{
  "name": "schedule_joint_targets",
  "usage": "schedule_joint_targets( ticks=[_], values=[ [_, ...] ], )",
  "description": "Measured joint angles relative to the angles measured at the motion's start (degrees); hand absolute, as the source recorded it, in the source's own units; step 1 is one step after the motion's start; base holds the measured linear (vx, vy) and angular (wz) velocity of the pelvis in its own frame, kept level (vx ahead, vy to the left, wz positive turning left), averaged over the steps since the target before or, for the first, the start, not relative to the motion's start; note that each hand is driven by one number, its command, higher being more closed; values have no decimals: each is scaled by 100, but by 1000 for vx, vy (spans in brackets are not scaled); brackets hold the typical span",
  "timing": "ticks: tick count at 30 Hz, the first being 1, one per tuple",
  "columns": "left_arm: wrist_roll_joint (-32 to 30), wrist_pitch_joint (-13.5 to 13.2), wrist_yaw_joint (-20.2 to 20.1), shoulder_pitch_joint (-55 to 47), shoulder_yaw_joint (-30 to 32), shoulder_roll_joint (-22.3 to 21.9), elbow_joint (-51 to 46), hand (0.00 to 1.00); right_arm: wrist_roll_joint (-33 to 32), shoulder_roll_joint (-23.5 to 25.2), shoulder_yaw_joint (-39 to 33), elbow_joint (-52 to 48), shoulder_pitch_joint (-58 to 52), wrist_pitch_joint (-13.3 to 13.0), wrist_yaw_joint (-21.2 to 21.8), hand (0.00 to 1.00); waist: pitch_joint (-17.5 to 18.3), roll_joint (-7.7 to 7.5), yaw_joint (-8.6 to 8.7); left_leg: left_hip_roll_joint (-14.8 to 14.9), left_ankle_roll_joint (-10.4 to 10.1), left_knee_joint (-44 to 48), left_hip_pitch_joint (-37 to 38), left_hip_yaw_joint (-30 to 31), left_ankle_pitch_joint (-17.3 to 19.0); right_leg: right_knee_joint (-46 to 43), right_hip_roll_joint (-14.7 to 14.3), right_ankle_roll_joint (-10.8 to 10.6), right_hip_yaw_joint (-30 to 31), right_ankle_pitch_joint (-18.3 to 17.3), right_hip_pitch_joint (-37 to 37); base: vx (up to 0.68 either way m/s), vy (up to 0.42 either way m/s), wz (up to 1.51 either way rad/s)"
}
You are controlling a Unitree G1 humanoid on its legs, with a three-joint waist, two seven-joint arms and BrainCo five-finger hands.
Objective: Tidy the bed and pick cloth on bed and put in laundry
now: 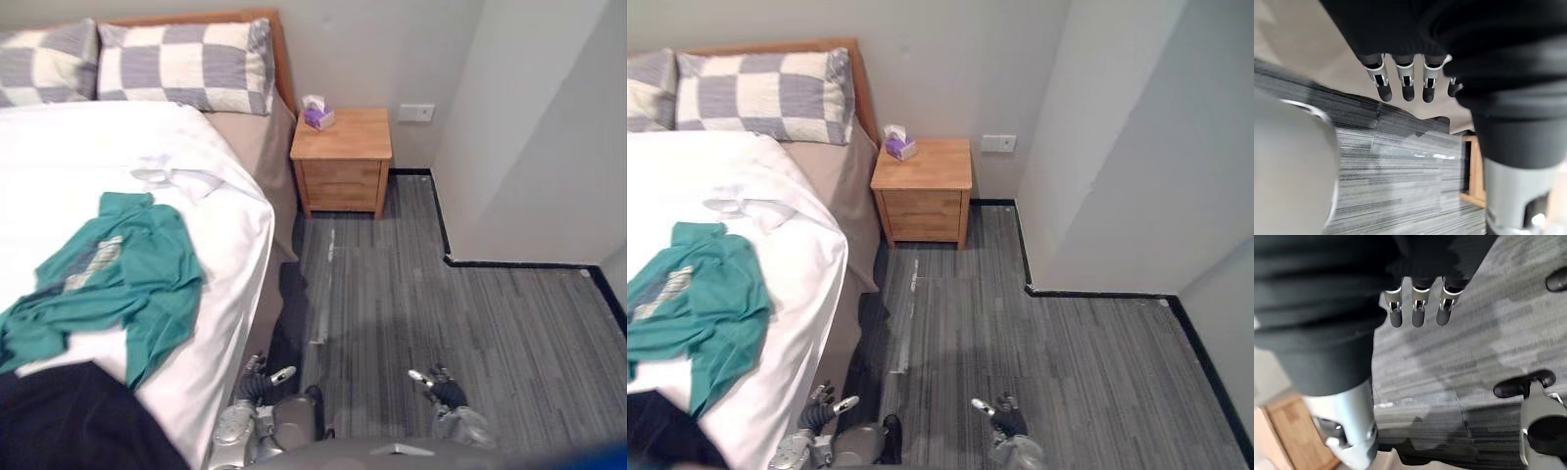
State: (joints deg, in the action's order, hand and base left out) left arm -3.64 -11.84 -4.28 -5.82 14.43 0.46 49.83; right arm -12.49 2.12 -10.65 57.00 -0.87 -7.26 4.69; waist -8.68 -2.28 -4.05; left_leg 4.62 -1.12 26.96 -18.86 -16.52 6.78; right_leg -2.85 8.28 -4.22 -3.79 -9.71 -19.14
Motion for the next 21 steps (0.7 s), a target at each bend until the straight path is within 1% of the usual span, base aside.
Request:
schedule_joint_targets(
  ticks=[1,2,3,4,5,6,7,8,9,10,11,12,13,15,16,17,18,19,20,21],
  values=[
    [0,43,11,33,-242,15,140,0,35,-86,-24,111,-16,2,-43,0,70,70,62,-26,581,-559,135,-122,-90,-28,-51,-96,1,57,-100,463,306,38],
    [-4,81,13,44,-346,142,255,0,36,-73,-23,240,-23,12,-65,0,157,-76,68,-208,494,-637,226,-201,-28,-96,94,-84,-10,75,-132,408,218,37],
    [58,163,57,64,-408,238,337,0,41,-122,-3,263,-7,14,-104,0,225,-93,62,-378,590,-751,370,-160,79,-463,200,-268,18,265,2,523,246,34],
    [78,226,64,72,-442,228,372,0,42,-135,-5,272,2,15,-154,0,222,-82,97,-492,665,-891,588,-139,141,-973,264,-336,33,443,139,453,198,20],
    [80,271,87,65,-515,247,378,0,42,-169,-35,319,21,30,-185,0,220,-78,94,-574,679,-1029,791,-118,203,-1596,338,-514,45,548,348,526,236,21],
    [66,322,91,67,-642,285,397,0,47,-179,-72,381,-7,122,-239,0,192,-90,104,-702,698,-1210,1098,-40,319,-2933,446,-872,65,763,828,396,168,32],
    [68,377,84,92,-753,323,465,0,45,-179,-90,402,11,157,-268,0,142,-112,148,-826,691,-1318,1418,123,433,-4188,502,-922,20,743,1252,392,153,39],
    [70,389,65,110,-776,368,537,0,43,-210,-89,421,-10,186,-276,0,125,-100,153,-865,685,-1432,1686,166,491,-4911,546,-805,-97,627,1518,379,118,38],
    [71,404,44,107,-789,364,592,0,42,-287,-50,415,-87,195,-269,0,73,-1,147,-875,680,-1639,2101,198,550,-5546,605,-508,-369,341,1869,366,96,30],
    [76,424,37,101,-890,392,604,0,39,-365,5,410,-82,195,-268,0,60,31,153,-869,680,-1814,2432,290,549,-5664,591,-247,-581,28,2102,364,71,33],
    [89,433,33,102,-1004,427,610,0,35,-381,3,411,-69,194,-266,0,56,16,161,-856,686,-1891,2614,371,546,-5550,560,-222,-711,-177,2275,365,-6,53],
    [132,458,2,119,-1044,468,627,0,33,-396,-1,413,-50,181,-263,0,47,0,174,-786,688,-1965,2772,546,548,-5128,463,-137,-882,-446,2495,356,-102,78],
    [211,492,-39,135,-1047,459,676,0,24,-414,0,415,-48,176,-259,0,21,53,206,-650,658,-1998,2894,796,568,-4523,310,-8,-1048,-595,2690,420,-187,100],
    [265,489,-63,154,-1092,447,748,0,-10,-478,-1,409,-44,96,-257,0,-69,178,319,-396,503,-2022,2985,1279,705,-3437,121,3,-1191,-563,2828,337,-221,129],
    [266,477,-70,163,-1102,450,757,0,-16,-490,-3,411,-79,30,-256,0,-89,163,331,-310,389,-2036,2981,1634,775,-2463,105,-48,-1066,-378,2924,242,-225,141],
    [258,459,-66,171,-1099,440,760,0,-22,-481,-3,402,-127,-16,-257,0,-86,158,325,-276,316,-2024,2987,1836,841,-1958,115,-33,-904,-161,2949,290,-332,139],
    [256,413,-60,190,-1094,426,748,0,-22,-468,4,379,-175,-63,-254,0,-86,147,299,-249,221,-1953,2976,2060,953,-1416,143,-33,-635,117,2947,312,-408,114],
    [254,362,-44,190,-1059,408,702,0,-20,-421,32,325,-209,-97,-251,0,-87,106,292,-250,111,-1852,2965,2288,1116,-964,193,-71,-274,369,2905,406,-540,142],
    [254,354,-21,117,-899,354,712,0,0,-396,76,222,-265,-158,-221,0,-71,118,299,-173,-77,-1648,2962,2523,1320,-979,93,-230,-183,879,2727,354,-474,123],
    [260,356,-15,117,-867,190,727,0,38,-506,93,155,-289,-218,-192,0,-62,289,292,6,-117,-1563,2955,2529,1353,-1127,-37,-186,-309,659,2692,358,-426,111]
  ],
)
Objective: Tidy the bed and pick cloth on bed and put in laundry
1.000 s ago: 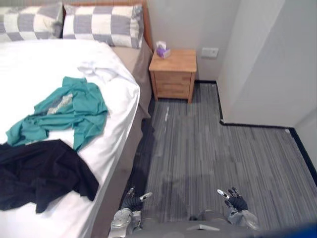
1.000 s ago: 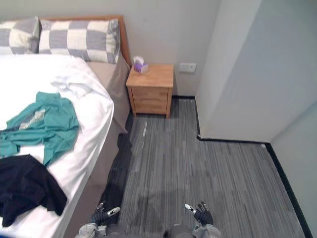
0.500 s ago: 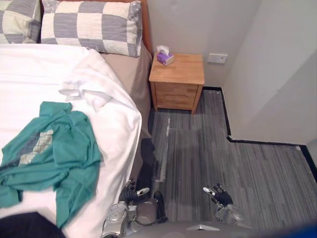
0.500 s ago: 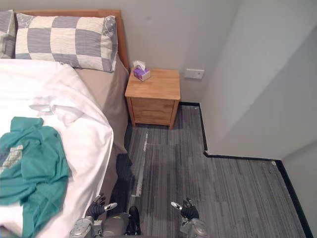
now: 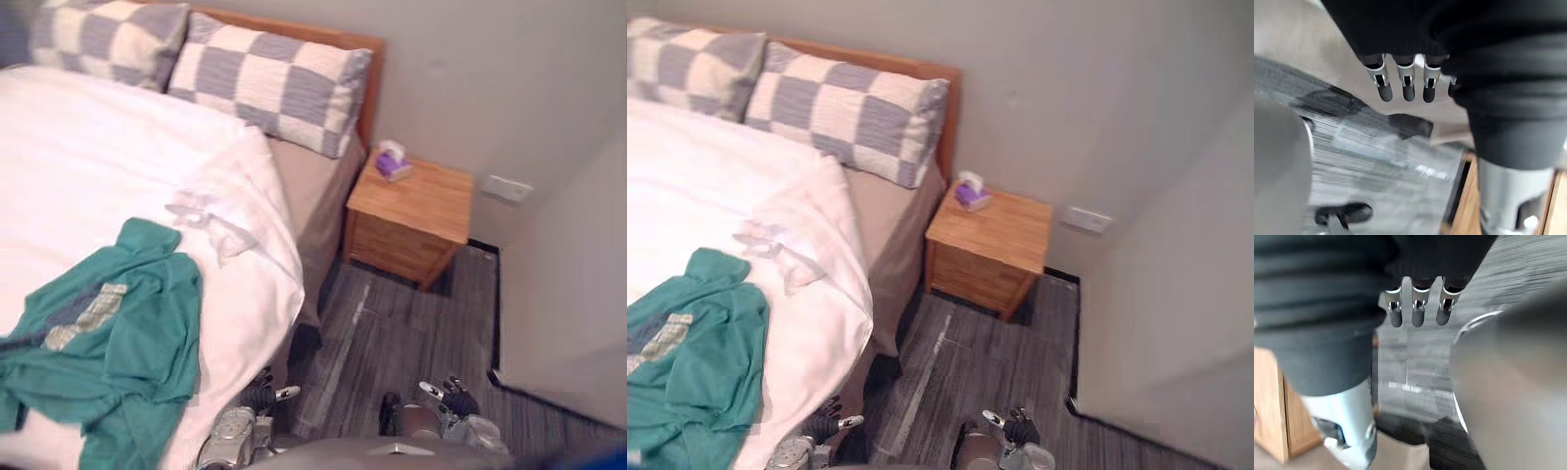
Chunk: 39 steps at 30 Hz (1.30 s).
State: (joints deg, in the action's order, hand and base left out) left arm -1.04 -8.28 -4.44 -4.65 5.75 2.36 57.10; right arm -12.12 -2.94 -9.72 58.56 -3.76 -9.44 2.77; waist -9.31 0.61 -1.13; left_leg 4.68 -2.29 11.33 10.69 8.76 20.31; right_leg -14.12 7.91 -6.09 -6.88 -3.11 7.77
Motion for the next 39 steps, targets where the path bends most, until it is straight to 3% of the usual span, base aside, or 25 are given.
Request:
schedule_joint_targets(
  ticks=[1,3,5,7,9,12,14,17,18,19,21,22,23,26,27,28,29,30,31,33,35,36,38,39],
  values=[
    [0,-19,-8,-10,21,-146,-61,0,24,-82,117,-98,-45,-90,45,0,52,186,-56,158,-39,158,-82,-22,-17,-221,-79,62,-177,-245,-16,275,-292,64],
    [2,-7,-6,-114,110,-366,-84,0,195,-204,434,-278,-49,-157,116,0,170,413,-85,432,-168,158,-115,203,-67,-759,-202,100,-261,-396,-34,402,-304,110],
    [4,-5,-22,-98,162,-380,-182,0,229,-199,770,-318,-44,-178,162,0,199,331,-46,513,-229,188,-171,485,-310,-1310,-307,239,178,-518,-21,300,-191,152],
    [46,-16,11,-142,497,-339,-213,0,235,-21,1157,-303,26,-187,238,0,302,83,-231,544,-293,162,-205,486,-627,-1561,-189,219,-7,-816,-163,179,-202,115],
    [218,-16,72,-265,775,-325,-226,0,232,120,1259,-258,182,-183,375,0,406,-35,-267,576,-415,193,-415,492,-775,-1349,-109,243,-271,-1019,-336,154,-184,94],
    [497,-102,45,-332,1015,-360,-309,0,229,312,1050,-246,272,-170,504,0,408,27,-285,552,-515,829,-1044,349,-965,-561,-65,246,-894,-1017,-929,102,-140,117],
    [497,-195,-23,-362,1032,-406,-358,0,219,349,683,-208,198,-147,520,0,335,54,-273,607,-483,961,-1201,-373,-1111,-176,58,251,-1439,-1013,-1371,41,-99,140],
    [503,-225,-179,-407,837,-445,-345,0,-35,167,193,-77,162,-114,330,0,277,240,-124,791,-323,1113,-1331,-2472,-970,45,160,251,-2325,-1011,-1859,-7,-25,150],
    [501,-228,-191,-407,753,-400,-347,0,-113,135,116,-28,167,-97,285,0,279,239,-128,764,-307,1020,-1336,-2690,-975,63,195,236,-2455,-1020,-1910,-34,75,120],
    [500,-262,-209,-403,597,-293,-359,0,-284,111,15,4,167,-64,181,0,303,114,-137,539,-113,521,-1273,-2930,-1109,131,340,173,-2699,-1058,-1938,-9,78,97],
    [490,-336,-221,-375,500,-126,-350,0,-461,141,-154,-8,171,-34,72,0,300,-96,-120,70,51,-501,-960,-2977,-1747,184,600,89,-2888,-1053,-1927,22,78,73],
    [473,-335,-270,-376,316,-49,-297,0,-580,196,-335,-27,151,-27,-46,0,260,-172,-38,-185,93,-1571,-591,-2835,-2350,180,637,24,-2997,-978,-1929,-2,88,78],
    [477,-332,-320,-337,211,68,-208,0,-616,265,-453,-16,149,-4,-120,0,234,-164,42,-244,117,-1759,-570,-2650,-2453,171,633,20,-3070,-965,-1951,-43,90,85],
    [461,-321,-441,-233,192,182,-123,0,-916,335,-701,4,83,97,-410,0,131,-323,108,-294,192,-1766,-570,-2314,-2351,-260,719,73,-3067,-927,-1977,-47,53,59],
    [373,-311,-451,-214,152,197,-28,0,-1146,294,-788,38,38,116,-536,0,121,-299,206,-237,235,-1764,-606,-2161,-2270,-923,802,302,-2964,-787,-1786,-30,115,81],
    [351,-281,-459,-206,69,249,43,0,-1583,243,-830,39,-43,115,-654,0,101,-261,324,-96,237,-1761,-598,-2027,-2227,-1727,813,574,-2490,-391,-1414,-25,102,85],
    [342,-232,-461,-179,1,290,48,0,-1757,238,-893,29,-81,111,-705,0,64,-158,344,42,233,-1759,-576,-1967,-2229,-2125,761,456,-2066,-268,-1115,17,46,64],
    [273,-163,-446,-136,-73,324,56,0,-2047,260,-971,16,-125,99,-757,0,61,-194,355,119,237,-1759,-582,-1912,-2239,-2184,625,349,-1668,-507,-921,8,2,40],
    [211,-82,-440,-100,-95,463,68,0,-2442,269,-1013,-37,-153,86,-839,0,54,-243,341,167,236,-1760,-633,-1889,-2239,-1911,557,371,-1408,-806,-830,-2,-4,29],
    [214,-9,-434,-92,-44,485,108,0,-2960,271,-1181,-114,-179,-17,-1007,0,48,-245,346,205,227,-1759,-628,-1871,-2241,-1275,445,418,-1157,-901,-807,19,-24,14],
    [213,65,-436,-141,271,523,107,0,-3603,288,-1525,-392,-282,-213,-1459,0,74,-284,346,170,141,-1761,-600,-1962,-2239,-169,290,259,-705,-514,-931,60,-89,4],
    [210,74,-434,-290,517,597,105,0,-3856,319,-1922,-664,-314,-330,-1752,0,157,-428,334,107,86,-1761,-593,-2208,-2271,154,390,84,-699,-210,-1019,104,-170,-21],
    [206,126,-446,-414,697,540,74,0,-3817,258,-2508,-1462,-292,-609,-2305,0,215,-428,301,178,-48,-1721,-496,-2835,-2240,491,427,-17,-731,-334,-1059,149,-179,-51],
    [210,182,-465,-586,795,435,74,0,-3563,76,-2729,-2173,-211,-658,-2629,0,239,-276,344,296,-79,-1739,-473,-3235,-2249,550,381,-16,-710,-338,-1040,117,-112,-37]
  ],
)
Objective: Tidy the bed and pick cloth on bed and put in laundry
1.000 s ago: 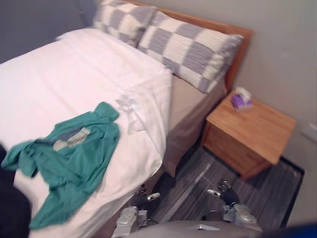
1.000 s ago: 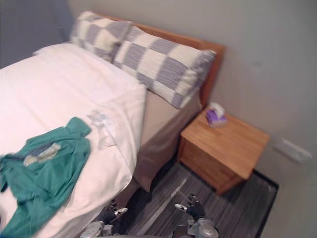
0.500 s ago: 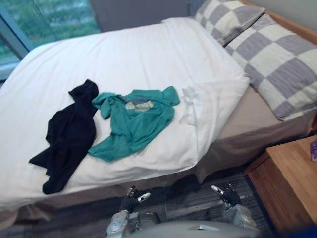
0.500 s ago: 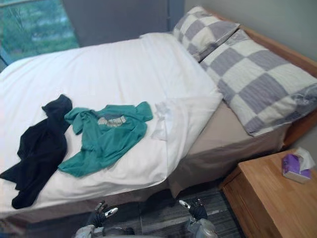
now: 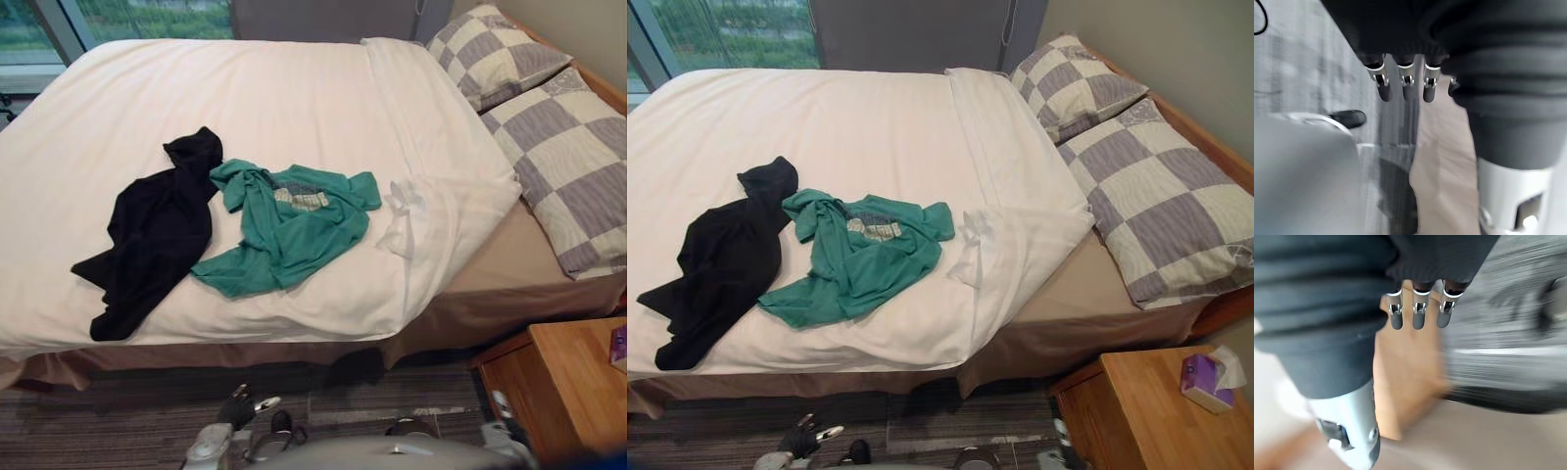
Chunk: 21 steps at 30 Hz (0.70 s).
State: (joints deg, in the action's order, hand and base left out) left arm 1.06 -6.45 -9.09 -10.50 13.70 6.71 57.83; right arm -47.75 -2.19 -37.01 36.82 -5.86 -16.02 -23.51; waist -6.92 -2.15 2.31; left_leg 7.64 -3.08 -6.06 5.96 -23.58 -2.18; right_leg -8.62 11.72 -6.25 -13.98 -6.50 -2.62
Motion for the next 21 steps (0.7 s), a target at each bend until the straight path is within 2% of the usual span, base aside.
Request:
schedule_joint_targets(
  ticks=[2,3,5,6,7,8,10,11,12,14,15,16,17,19,20,21],
  values=[
    [11,15,-53,-134,32,-82,-93,0,589,-207,-332,-1368,-20,-65,-536,0,47,117,54,94,-89,-20,136,-313,-6,85,-49,0,-14,-1,-131,88,-57,-11],
    [39,16,-52,-204,42,-113,-181,0,1219,-311,-292,-1929,-53,-567,-831,0,61,135,41,149,-155,-20,195,-412,-46,130,-91,0,-12,-1,-220,83,-30,-8],
    [68,-3,-64,-336,57,-200,-389,0,3157,-286,-265,-3781,-221,-1676,-1586,0,148,130,50,202,-199,-20,242,-433,-22,202,-151,0,-32,-1,-267,62,-36,-3],
    [68,-13,-109,-407,102,-225,-502,0,3752,-275,-268,-4477,-291,-2015,-1807,0,192,92,53,218,-216,-20,215,-435,-20,245,-174,-1,-44,-1,-261,58,-30,2],
    [69,-61,-204,-494,289,-275,-608,0,4504,-224,-299,-5194,-453,-2504,-1949,0,248,49,65,241,-245,-21,205,-435,-23,291,-208,-1,-57,-2,-266,98,-31,0],
    [69,-100,-229,-596,414,-295,-695,0,4879,-154,-297,-5543,-591,-2807,-1965,0,276,-12,83,249,-288,-20,188,-434,-44,314,-231,0,-58,-1,-274,103,-22,-1],
    [91,-219,-241,-768,546,-301,-693,0,5364,103,-127,-5959,-714,-3187,-1744,0,334,-93,171,244,-303,-18,185,-431,-77,322,-255,0,-52,5,-289,102,-6,-8],
    [147,-304,-256,-830,547,-300,-691,0,5530,148,76,-6223,-827,-3240,-1548,0,346,-81,184,241,-320,-19,207,-431,-62,325,-261,-5,-13,8,-287,63,2,-13],
    [174,-349,-267,-837,546,-305,-681,0,5655,126,208,-6394,-843,-3203,-1438,0,360,-88,190,241,-325,-19,210,-427,-55,338,-268,-17,-6,16,-288,34,1,-9],
    [178,-497,-314,-837,530,-314,-633,0,6003,-17,775,-6858,-819,-2833,-1056,0,372,-63,183,216,-318,-20,187,-411,-47,402,-251,-53,0,67,-300,6,11,2],
    [184,-579,-319,-836,442,-314,-544,0,6168,-202,1382,-7034,-795,-2518,-750,0,374,-33,168,186,-312,-20,169,-393,-50,429,-243,-62,1,83,-301,-3,34,9],
    [185,-618,-315,-830,346,-274,-440,0,6466,-363,2047,-7128,-788,-1990,-511,0,394,-21,161,157,-292,-20,132,-340,-65,446,-242,-68,-8,90,-297,-6,29,13],
    [193,-623,-309,-830,251,-230,-406,0,6597,-429,2363,-7127,-786,-1703,-395,0,396,-20,152,151,-282,-20,112,-308,-74,453,-241,-69,-18,93,-295,-2,13,21],
    [276,-624,-304,-818,-144,-20,-288,0,7148,-717,3342,-6921,-733,-607,-62,0,387,5,124,122,-257,-21,49,-200,-111,493,-223,-69,-63,105,-249,-18,6,20],
    [286,-621,-307,-817,-247,33,-241,0,7318,-817,3418,-6724,-669,-387,-11,0,386,6,109,103,-250,-21,35,-176,-116,529,-209,-68,-83,104,-269,-30,18,24],
    [285,-585,-312,-818,-414,102,-181,0,7083,-1068,3423,-6167,-439,414,101,0,388,4,116,49,-220,-22,-20,-81,-137,594,-174,-68,-106,104,-300,-27,30,28]
  ],
)
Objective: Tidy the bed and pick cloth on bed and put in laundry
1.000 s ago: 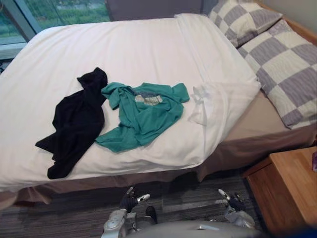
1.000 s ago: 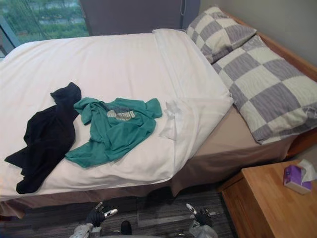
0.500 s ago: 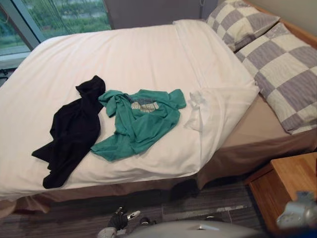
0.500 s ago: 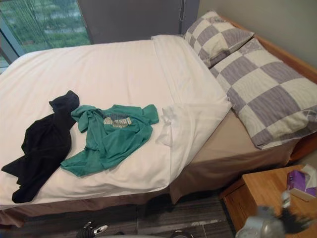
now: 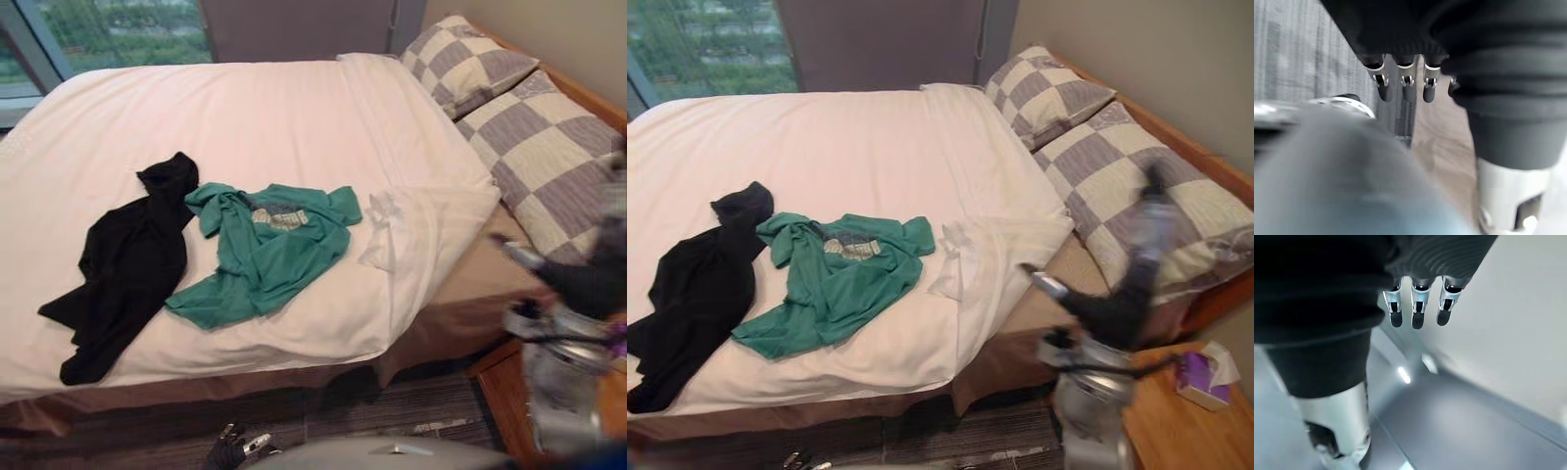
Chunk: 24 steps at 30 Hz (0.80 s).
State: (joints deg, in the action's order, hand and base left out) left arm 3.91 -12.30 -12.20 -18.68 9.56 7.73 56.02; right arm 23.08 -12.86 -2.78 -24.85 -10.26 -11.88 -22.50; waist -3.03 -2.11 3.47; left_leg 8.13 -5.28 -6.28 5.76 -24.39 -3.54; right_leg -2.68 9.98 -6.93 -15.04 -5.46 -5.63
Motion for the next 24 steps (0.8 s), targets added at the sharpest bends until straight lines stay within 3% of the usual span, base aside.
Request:
schedule_joint_targets(
  ticks=[1,3,7,10,12,15,17,24],
  values=[
    [0,67,-5,6,-55,35,-6,0,-337,-206,-312,869,359,669,13,0,-4,12,-13,-36,29,0,-62,64,-20,12,32,0,-37,3,18,-33,33,33],
    [-12,159,-55,77,-63,55,-7,0,-703,-476,-1088,2362,969,1122,20,0,-11,35,-57,-106,43,0,-188,227,-31,27,87,0,-169,9,32,-35,39,41],
    [-13,605,-170,236,-111,117,-60,0,-940,-1606,-1654,3312,2095,1601,132,0,-170,440,-63,-202,176,1,-529,469,-153,79,152,-12,-346,75,217,-16,37,27],
    [2,868,-169,409,-372,243,-156,0,-942,-2066,-1668,3794,2879,1996,225,0,-305,582,-97,-196,194,4,-795,613,-248,63,139,4,-481,127,405,12,0,22],
    [11,970,-170,500,-553,269,-228,0,-942,-2176,-1600,4138,3373,2140,277,0,-384,578,-134,-169,177,29,-1012,615,-341,-8,126,52,-444,162,632,11,-2,5],
    [300,1056,-161,867,-739,270,-307,0,-992,-2472,-1270,4433,4305,2216,422,0,-890,555,-153,-137,182,38,-1291,626,-497,-206,125,76,-372,174,991,-48,10,0],
    [500,1119,-143,1161,-743,241,-475,0,-1142,-2650,-1129,4305,4729,2211,439,0,-1173,552,-258,-105,207,38,-1551,617,-564,-394,124,95,-324,162,1349,-81,27,1],
    [687,1201,-164,1665,-742,301,-1013,0,-1377,-2656,-531,3431,4945,2220,608,0,-1518,537,-424,-94,253,38,-2123,624,-672,-1144,249,169,-340,-122,2184,-32,6,9]
  ],
)
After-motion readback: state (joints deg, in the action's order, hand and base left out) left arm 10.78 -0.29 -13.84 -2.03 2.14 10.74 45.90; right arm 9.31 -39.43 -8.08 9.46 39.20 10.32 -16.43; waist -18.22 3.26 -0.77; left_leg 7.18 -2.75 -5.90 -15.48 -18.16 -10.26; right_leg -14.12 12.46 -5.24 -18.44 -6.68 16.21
